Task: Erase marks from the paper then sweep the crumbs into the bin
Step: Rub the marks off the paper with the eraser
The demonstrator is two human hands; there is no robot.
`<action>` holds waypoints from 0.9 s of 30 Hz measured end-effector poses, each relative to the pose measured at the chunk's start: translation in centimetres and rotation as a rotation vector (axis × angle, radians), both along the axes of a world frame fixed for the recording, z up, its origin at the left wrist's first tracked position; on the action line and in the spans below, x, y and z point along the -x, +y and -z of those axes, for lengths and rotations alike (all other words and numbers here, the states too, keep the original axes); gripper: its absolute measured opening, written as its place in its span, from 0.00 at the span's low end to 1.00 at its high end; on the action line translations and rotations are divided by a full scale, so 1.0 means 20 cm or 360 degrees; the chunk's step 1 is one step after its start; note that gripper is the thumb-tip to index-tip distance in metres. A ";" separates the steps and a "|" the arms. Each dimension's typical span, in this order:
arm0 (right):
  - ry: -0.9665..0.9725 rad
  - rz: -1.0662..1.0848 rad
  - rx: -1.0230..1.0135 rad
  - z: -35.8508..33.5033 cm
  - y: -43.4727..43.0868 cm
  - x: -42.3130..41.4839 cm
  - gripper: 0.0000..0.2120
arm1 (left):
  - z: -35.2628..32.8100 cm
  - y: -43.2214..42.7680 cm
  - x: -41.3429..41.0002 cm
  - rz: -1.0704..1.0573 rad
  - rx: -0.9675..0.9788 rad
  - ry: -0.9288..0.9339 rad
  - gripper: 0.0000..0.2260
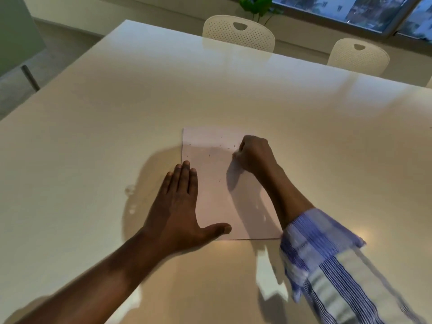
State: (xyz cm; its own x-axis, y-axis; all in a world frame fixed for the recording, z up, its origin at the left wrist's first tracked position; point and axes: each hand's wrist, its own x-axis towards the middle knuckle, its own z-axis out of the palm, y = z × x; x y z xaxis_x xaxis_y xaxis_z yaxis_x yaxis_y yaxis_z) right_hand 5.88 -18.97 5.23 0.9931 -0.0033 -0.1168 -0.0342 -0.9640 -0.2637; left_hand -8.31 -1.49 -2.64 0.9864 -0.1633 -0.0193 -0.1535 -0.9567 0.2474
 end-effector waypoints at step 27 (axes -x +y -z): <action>-0.0243 -0.0016 -0.0331 0.16 0.16 0.20 0.04 | 0.02 0.01 0.00 0.0012 0.0121 -0.0034 0.63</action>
State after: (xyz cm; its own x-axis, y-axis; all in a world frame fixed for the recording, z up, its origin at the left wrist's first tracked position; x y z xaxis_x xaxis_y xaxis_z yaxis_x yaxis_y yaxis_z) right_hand 1.85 -15.87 1.98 0.9992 0.0152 0.0374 0.0307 -0.8887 -0.4575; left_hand -8.28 -1.32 -3.11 0.9852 -0.1711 0.0144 -0.1668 -0.9340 0.3159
